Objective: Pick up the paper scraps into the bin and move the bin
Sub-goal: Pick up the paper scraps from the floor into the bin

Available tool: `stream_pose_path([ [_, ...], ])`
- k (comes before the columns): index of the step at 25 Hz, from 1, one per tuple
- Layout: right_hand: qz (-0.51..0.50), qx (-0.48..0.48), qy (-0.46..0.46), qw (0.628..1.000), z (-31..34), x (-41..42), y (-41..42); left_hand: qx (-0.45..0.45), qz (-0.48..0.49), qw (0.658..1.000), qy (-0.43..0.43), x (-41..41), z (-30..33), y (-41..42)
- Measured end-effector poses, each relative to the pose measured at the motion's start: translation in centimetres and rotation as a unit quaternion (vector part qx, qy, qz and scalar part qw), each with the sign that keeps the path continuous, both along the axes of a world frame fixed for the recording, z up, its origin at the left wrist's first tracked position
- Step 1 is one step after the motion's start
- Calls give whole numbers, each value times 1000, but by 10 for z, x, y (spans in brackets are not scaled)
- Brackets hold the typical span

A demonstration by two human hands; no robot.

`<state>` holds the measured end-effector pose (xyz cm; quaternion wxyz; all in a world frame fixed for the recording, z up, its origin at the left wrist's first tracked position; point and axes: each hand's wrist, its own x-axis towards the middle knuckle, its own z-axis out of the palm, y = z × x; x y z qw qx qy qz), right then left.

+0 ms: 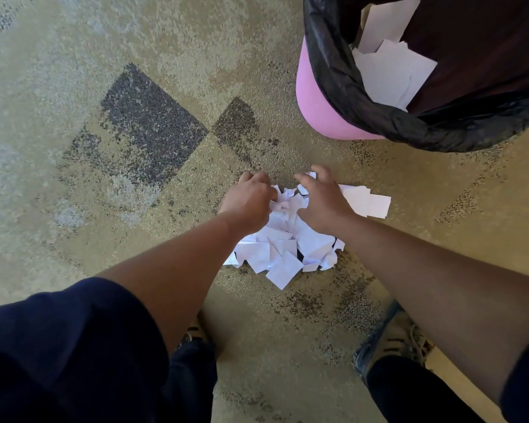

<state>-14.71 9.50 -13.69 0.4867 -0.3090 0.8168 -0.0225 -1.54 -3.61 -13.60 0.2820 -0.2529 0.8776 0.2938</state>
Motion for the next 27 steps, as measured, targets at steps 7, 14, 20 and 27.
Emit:
stream_pose_path([
  [7,-51,-46,-6,998,-3,11,8,37,102,991,72,17,-2,12],
  [14,-181,-119,-15,976,19,17,7,101,159,979,75,25,17,2],
  [20,-241,-183,-20,953,53,22,16,142,186,967,99,24,46,-1],
  [27,-310,-338,-101,883,140,25,15,230,253,923,178,-4,144,-13],
])
